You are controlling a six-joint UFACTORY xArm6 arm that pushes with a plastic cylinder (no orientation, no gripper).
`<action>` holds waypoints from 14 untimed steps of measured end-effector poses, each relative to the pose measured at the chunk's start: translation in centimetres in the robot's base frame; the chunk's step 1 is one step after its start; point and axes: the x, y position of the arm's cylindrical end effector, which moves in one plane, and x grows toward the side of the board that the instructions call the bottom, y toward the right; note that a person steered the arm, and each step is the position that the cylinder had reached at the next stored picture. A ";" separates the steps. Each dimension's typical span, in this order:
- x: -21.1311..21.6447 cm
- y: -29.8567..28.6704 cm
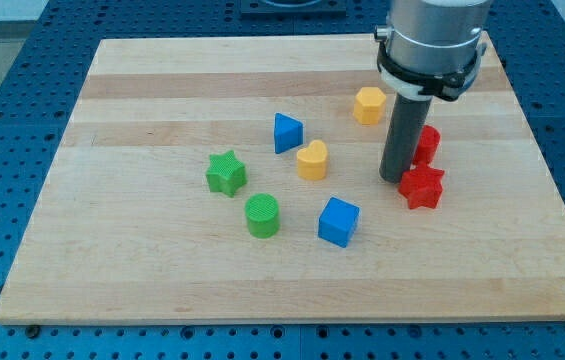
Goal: Nudge blue triangle a bit up
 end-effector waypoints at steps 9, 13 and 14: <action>1.5 -7.1; 1.3 -11.7; -0.7 -13.3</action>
